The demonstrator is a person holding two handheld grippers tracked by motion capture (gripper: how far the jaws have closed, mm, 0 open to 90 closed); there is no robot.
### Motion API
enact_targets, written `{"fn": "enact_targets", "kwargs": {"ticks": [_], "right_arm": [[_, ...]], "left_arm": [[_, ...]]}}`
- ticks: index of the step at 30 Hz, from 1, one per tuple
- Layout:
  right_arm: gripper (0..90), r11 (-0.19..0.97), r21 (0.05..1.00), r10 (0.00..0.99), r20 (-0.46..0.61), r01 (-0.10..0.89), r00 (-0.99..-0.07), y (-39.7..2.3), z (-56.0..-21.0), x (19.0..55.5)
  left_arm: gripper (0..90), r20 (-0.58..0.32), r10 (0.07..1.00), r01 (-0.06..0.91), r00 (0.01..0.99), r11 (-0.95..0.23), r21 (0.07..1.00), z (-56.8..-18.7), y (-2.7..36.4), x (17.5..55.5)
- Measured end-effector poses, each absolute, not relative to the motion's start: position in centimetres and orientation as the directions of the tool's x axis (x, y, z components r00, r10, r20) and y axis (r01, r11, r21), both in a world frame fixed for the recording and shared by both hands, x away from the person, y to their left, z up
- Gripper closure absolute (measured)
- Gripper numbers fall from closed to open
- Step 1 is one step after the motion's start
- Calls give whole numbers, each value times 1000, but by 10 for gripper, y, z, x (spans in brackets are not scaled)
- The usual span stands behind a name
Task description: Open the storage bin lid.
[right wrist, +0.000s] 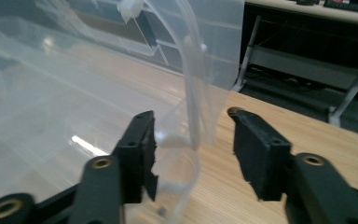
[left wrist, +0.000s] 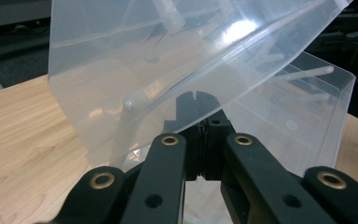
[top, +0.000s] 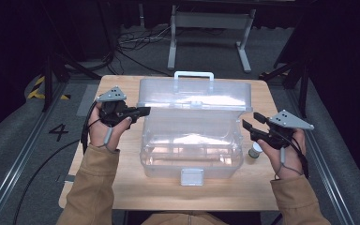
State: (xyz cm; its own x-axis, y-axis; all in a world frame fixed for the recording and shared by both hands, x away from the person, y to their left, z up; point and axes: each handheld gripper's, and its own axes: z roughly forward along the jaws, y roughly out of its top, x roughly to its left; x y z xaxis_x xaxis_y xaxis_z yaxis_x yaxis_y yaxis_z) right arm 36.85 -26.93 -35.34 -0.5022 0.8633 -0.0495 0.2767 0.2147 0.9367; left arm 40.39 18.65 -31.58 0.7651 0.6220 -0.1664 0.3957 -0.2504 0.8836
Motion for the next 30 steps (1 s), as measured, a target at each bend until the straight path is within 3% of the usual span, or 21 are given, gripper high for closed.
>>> {"fn": "enact_targets", "kwargs": {"ticks": [3,6,8,30], "right_arm": [[465,212,934,876,-52,287,-479,-263,-351,374],[481,201,936,887,-49,289,-459,-261,-348,377],[490,157,927,911,-2,341,-413,-260,-345,378],[579,124,969,954,-58,212,-295,-233,-327,392]], "left_arm": [[881,-169,621,396,765,-247,884,-315,186,405],[876,-171,619,394,767,-243,887,-315,187,406],[875,-174,618,395,767,-241,886,-316,186,406],[854,-154,613,383,775,-262,886,-315,186,404]]}}
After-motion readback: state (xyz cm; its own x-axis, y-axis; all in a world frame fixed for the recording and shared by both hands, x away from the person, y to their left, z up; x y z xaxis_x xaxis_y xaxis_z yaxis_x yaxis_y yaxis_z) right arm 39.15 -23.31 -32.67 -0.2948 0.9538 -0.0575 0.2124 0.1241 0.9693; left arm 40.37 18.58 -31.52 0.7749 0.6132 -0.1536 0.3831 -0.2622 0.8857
